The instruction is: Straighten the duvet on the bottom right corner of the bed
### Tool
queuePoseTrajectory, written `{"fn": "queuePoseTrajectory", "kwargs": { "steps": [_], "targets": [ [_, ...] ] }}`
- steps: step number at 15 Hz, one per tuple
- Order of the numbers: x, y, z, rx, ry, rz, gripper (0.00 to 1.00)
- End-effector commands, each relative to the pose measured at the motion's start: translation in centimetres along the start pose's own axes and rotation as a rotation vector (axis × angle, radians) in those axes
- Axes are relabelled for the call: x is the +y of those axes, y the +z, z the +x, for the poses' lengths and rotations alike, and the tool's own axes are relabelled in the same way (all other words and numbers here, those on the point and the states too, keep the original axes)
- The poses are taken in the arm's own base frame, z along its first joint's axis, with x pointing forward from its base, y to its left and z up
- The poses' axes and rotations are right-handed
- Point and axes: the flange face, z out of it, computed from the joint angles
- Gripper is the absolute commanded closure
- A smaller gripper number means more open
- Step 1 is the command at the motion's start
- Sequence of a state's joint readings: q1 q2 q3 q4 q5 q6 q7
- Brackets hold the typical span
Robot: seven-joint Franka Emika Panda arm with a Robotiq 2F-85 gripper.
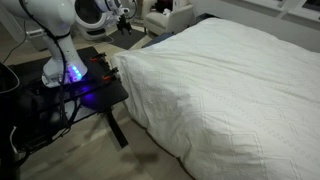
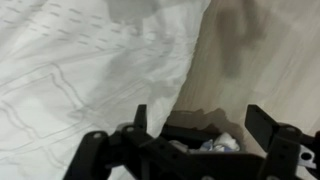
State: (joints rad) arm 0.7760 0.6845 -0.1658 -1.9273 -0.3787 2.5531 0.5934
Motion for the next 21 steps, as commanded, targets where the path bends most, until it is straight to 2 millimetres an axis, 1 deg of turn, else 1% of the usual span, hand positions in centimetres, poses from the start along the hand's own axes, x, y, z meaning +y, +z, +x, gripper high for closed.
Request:
{"fn": "queuePoseTrajectory", "kwargs": {
  "steps": [1,4,8,11,13,15,17,18,19,21],
  "targets": [
    [5.0,-2.7,1.5,0.074,0.170,-0.077,0.00],
    [9.8,-4.4,2.5,0.111,0.312,-0.154,0.00],
    [15.1,-6.3,2.5,0.130,0.476,-0.246,0.00],
    [18.9,-7.9,1.8,0.124,0.586,-0.290,0.00],
    [21.3,-8.8,1.1,0.103,0.647,-0.296,0.00],
    [23.9,-9.5,0.3,0.081,0.709,-0.290,0.00],
    [26.0,-9.9,-0.5,0.059,0.754,-0.285,0.00],
    [24.7,-8.7,1.2,0.068,0.706,-0.282,0.00],
    [25.4,-8.9,1.0,0.066,0.715,-0.277,0.00],
    [25.5,-8.7,1.0,0.064,0.710,-0.271,0.00]
  ]
}}
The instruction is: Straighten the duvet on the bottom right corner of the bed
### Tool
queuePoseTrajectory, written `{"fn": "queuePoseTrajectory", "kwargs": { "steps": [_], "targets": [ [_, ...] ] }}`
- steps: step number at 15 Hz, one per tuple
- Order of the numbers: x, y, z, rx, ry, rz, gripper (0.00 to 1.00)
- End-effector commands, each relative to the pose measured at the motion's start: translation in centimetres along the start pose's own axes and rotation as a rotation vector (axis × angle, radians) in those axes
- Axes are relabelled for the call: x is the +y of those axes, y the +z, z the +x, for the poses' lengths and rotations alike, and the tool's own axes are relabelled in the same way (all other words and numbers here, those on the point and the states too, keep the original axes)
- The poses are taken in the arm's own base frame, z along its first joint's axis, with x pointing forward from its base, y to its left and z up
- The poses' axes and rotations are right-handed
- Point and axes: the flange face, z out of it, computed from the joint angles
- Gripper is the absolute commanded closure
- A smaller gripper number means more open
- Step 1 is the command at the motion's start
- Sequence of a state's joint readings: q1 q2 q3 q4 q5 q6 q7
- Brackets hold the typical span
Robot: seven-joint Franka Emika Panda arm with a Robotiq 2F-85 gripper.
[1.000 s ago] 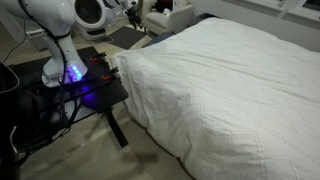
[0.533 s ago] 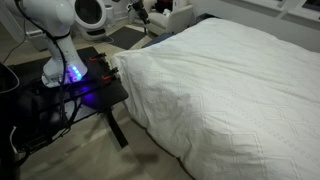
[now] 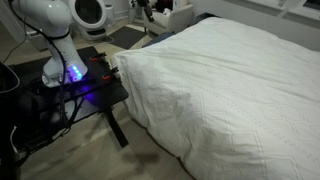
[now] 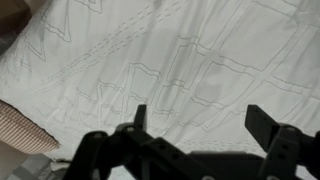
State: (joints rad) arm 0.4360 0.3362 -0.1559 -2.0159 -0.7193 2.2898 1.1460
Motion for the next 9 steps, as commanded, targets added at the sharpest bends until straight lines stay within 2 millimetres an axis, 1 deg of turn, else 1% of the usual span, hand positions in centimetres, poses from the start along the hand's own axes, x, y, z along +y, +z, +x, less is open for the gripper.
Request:
{"fn": "queuePoseTrajectory", "kwargs": {
  "steps": [1,3,9],
  "targets": [
    [-0.31,-0.06,-0.18,-0.001,-0.006,0.001,0.00],
    [-0.85,-0.16,-0.60,-0.001,-0.017,0.005,0.00],
    [-0.83,-0.13,-0.56,-0.002,-0.016,0.005,0.00]
  ]
}}
